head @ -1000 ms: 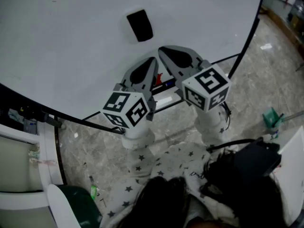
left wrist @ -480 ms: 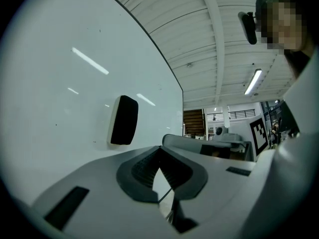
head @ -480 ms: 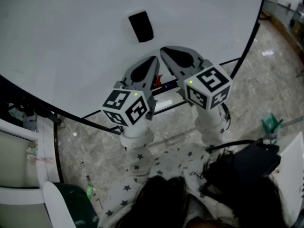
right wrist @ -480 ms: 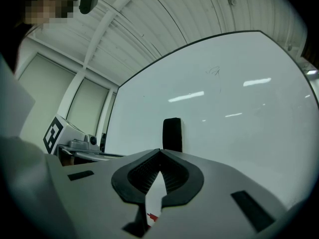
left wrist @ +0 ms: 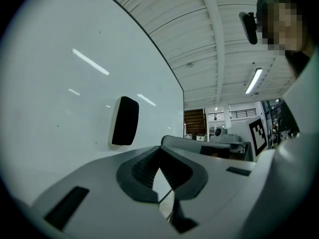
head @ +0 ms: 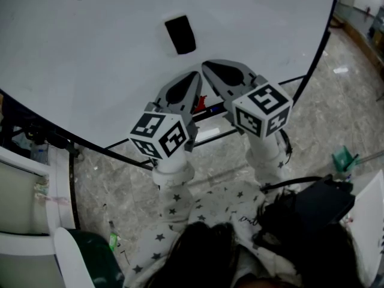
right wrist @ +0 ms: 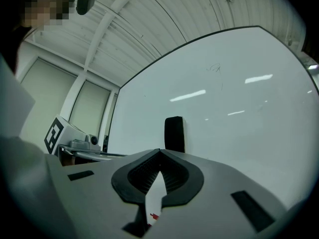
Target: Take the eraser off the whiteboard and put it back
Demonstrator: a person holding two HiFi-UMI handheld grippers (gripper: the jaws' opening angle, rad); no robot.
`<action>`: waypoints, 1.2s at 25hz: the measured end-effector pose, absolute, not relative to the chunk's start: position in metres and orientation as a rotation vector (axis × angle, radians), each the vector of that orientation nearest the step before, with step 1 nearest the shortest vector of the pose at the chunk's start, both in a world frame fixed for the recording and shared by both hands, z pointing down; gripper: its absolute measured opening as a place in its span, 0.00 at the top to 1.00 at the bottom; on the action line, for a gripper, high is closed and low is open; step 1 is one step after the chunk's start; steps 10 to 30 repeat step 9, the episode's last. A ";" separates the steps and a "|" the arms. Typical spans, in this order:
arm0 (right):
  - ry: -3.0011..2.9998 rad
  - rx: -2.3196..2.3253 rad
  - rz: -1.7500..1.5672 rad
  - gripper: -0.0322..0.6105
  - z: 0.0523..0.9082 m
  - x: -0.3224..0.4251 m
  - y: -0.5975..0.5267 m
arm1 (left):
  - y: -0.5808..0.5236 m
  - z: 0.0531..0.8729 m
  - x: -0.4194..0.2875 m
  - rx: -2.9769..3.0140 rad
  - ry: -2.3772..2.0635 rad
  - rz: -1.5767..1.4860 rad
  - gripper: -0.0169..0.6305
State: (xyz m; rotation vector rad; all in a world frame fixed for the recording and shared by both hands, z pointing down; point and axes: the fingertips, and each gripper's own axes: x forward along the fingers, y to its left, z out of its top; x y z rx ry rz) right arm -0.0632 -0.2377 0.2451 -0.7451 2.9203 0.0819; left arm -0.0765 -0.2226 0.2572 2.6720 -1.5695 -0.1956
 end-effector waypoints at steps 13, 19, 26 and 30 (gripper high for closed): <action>2.931 -0.741 0.077 0.94 0.246 -0.065 -0.237 | -0.222 0.257 -0.078 2.665 -1.560 -0.206 0.97; 2.931 -0.741 0.077 0.94 0.246 -0.065 -0.237 | -0.222 0.257 -0.078 2.665 -1.560 -0.206 0.97; 2.931 -0.741 0.077 0.94 0.246 -0.065 -0.237 | -0.222 0.257 -0.078 2.665 -1.560 -0.206 0.97; 2.931 -0.741 0.077 0.94 0.246 -0.065 -0.237 | -0.222 0.257 -0.078 2.665 -1.560 -0.206 0.97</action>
